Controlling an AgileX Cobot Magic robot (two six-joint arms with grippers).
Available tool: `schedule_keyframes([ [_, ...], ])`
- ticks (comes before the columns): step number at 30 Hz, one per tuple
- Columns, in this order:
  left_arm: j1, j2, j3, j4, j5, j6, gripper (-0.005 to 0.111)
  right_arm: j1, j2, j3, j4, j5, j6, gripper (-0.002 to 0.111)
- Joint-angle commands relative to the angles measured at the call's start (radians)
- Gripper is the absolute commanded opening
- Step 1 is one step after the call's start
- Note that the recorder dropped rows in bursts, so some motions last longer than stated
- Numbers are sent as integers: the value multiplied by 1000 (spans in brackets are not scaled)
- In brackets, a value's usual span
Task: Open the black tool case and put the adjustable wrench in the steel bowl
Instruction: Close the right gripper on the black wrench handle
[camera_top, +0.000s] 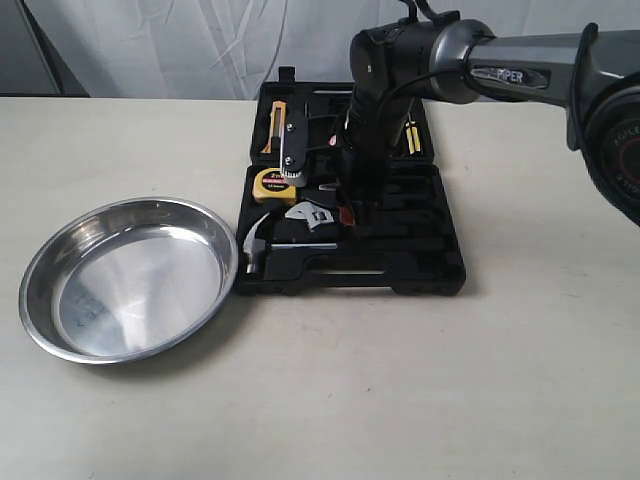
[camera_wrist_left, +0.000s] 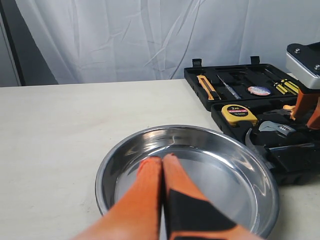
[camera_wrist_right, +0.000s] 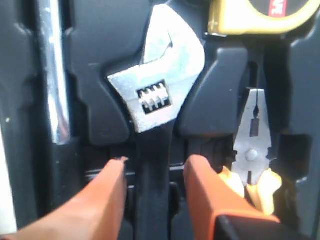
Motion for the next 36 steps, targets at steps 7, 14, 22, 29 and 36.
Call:
schedule_keyframes([
  [7, 0, -7, 5, 4, 3, 1, 0, -6, -5, -3, -5, -25, -4, 40],
  [14, 0, -7, 5, 4, 3, 1, 0, -6, -5, -3, -5, -35, -4, 40],
  [22, 0, -7, 5, 4, 3, 1, 0, -6, -1, -3, -5, -37, -4, 40],
  [29, 0, -7, 5, 4, 3, 1, 0, -6, 31, -3, -5, -35, -4, 40],
  [36, 0, -7, 5, 4, 3, 1, 0, -6, 37, -3, -7, -52, -4, 40],
])
